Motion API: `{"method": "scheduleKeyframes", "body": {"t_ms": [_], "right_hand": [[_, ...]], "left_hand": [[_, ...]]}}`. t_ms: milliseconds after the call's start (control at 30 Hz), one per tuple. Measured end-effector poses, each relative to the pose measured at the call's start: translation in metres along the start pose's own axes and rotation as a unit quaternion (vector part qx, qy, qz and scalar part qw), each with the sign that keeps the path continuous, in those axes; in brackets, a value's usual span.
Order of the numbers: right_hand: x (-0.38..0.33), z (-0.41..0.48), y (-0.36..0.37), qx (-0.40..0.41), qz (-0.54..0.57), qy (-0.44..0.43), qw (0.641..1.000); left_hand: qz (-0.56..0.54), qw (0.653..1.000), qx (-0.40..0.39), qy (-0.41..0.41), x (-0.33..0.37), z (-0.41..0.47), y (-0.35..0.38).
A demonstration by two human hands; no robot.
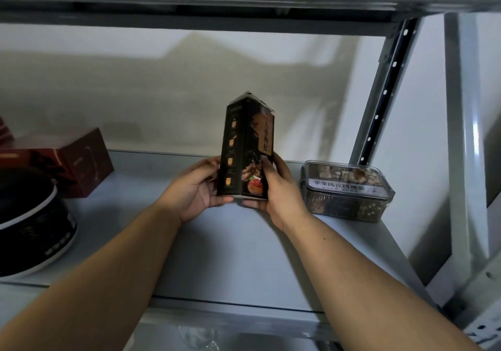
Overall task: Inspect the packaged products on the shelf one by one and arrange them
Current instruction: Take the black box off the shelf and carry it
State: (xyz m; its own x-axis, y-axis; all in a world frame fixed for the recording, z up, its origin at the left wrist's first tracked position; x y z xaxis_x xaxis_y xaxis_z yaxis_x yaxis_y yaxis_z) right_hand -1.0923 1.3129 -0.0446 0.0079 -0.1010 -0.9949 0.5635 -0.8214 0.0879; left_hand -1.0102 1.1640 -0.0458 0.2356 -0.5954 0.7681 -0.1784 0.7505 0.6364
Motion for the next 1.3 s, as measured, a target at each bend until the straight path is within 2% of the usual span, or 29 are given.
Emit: {"method": "scheduleKeyframes", "body": {"t_ms": [200,333,500,633,867,1033,1300], "right_hand": [[-0.007,-0.004,0.008,-0.064,0.052,-0.024,0.996],[-0.007,-0.006,0.012,-0.092,0.052,-0.030,0.994],[-0.006,-0.005,0.014,-0.097,0.046,-0.021,0.994],[0.001,-0.007,0.018,-0.096,0.086,0.076,0.989],[0.006,-0.004,0.017,-0.093,0.065,0.112,0.987],[0.004,-0.002,0.013,-0.078,0.089,0.090,0.989],[-0.006,-0.001,0.007,-0.046,0.030,-0.028,0.998]], "left_hand": [[0.014,0.998,-0.066,-0.015,-0.002,-0.001,0.009],[0.013,0.997,-0.078,-0.013,-0.003,0.000,0.010],[0.028,0.999,-0.026,0.002,-0.004,0.002,0.003],[0.061,0.998,0.031,-0.012,-0.005,0.002,-0.001],[0.074,0.995,0.043,-0.040,-0.008,0.001,-0.002],[0.026,0.999,0.027,-0.022,-0.005,0.000,0.000],[0.046,0.997,0.041,0.054,0.005,0.001,-0.004]]}}
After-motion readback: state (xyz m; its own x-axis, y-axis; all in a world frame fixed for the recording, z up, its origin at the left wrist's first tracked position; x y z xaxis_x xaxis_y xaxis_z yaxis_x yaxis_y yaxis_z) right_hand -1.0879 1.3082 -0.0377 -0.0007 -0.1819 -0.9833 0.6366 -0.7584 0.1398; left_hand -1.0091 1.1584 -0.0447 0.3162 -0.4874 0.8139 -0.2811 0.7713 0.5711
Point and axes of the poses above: each hand's wrist, its own z-axis towards the middle knuckle, its own y-axis out of the palm, x = y × z, the point moved 6 cm from there along z, towards the middle knuckle, and after that the axes turned 13 degrees about -z, right-handed, at the moved point
